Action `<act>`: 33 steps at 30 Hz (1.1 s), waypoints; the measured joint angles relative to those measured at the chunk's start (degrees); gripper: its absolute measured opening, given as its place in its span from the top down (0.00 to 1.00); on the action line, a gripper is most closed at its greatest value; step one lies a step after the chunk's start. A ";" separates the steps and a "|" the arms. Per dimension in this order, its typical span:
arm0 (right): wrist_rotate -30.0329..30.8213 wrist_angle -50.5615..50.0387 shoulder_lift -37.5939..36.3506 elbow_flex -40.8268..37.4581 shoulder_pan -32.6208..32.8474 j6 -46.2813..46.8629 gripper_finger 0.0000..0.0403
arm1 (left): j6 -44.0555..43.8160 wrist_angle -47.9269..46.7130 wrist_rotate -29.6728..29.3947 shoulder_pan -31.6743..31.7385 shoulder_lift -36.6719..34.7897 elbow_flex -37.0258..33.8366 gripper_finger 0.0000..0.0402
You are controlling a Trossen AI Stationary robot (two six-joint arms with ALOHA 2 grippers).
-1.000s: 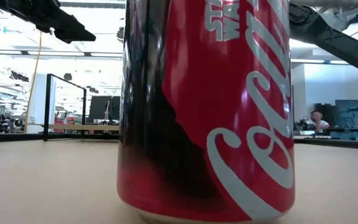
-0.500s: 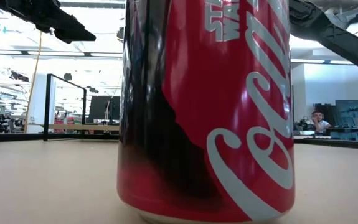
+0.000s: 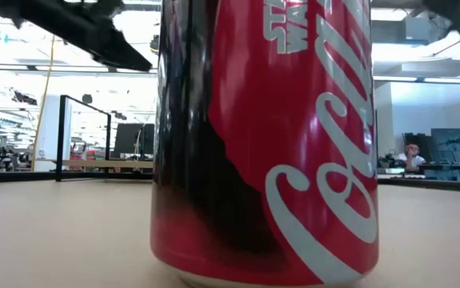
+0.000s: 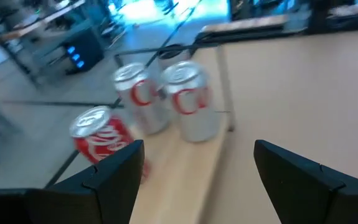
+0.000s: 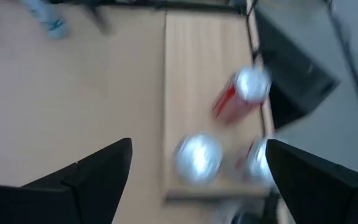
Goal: Place canned beverage on shelf
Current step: Put the top red and white soda can on the shelf
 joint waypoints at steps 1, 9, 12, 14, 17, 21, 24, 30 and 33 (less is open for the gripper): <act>0.00 -3.05 -1.22 -0.06 0.02 1.20 0.03 | 0.30 0.29 0.93 2.25 2.21 1.14 0.28; 0.51 -9.18 -14.15 -12.17 4.16 8.10 0.03 | 0.30 -8.62 10.73 21.19 21.03 14.25 0.29; 2.92 -3.98 -20.51 -21.79 6.18 8.34 0.03 | 1.21 -11.92 12.41 24.90 27.07 17.70 0.35; 5.85 1.08 -25.08 -29.01 7.25 8.84 0.03 | 2.08 -13.98 14.39 26.14 30.24 18.83 0.42; 8.09 9.65 -32.07 -40.22 7.82 9.90 0.03 | 3.04 -14.19 15.88 26.69 33.50 19.85 0.55; 8.15 21.57 -40.59 -54.69 7.74 12.23 0.03 | 4.03 -13.96 14.69 26.78 37.12 21.26 0.76; 8.13 30.65 -46.04 -64.66 7.90 14.90 0.03 | 5.10 -13.49 13.18 26.77 39.72 22.57 0.94; 8.09 43.06 -52.06 -79.25 9.35 16.48 0.03 | 5.19 -11.50 12.59 26.77 44.16 23.31 0.99; 8.00 45.72 -53.06 -82.76 9.40 17.19 0.03 | 5.08 -10.75 13.02 26.68 45.45 23.34 1.00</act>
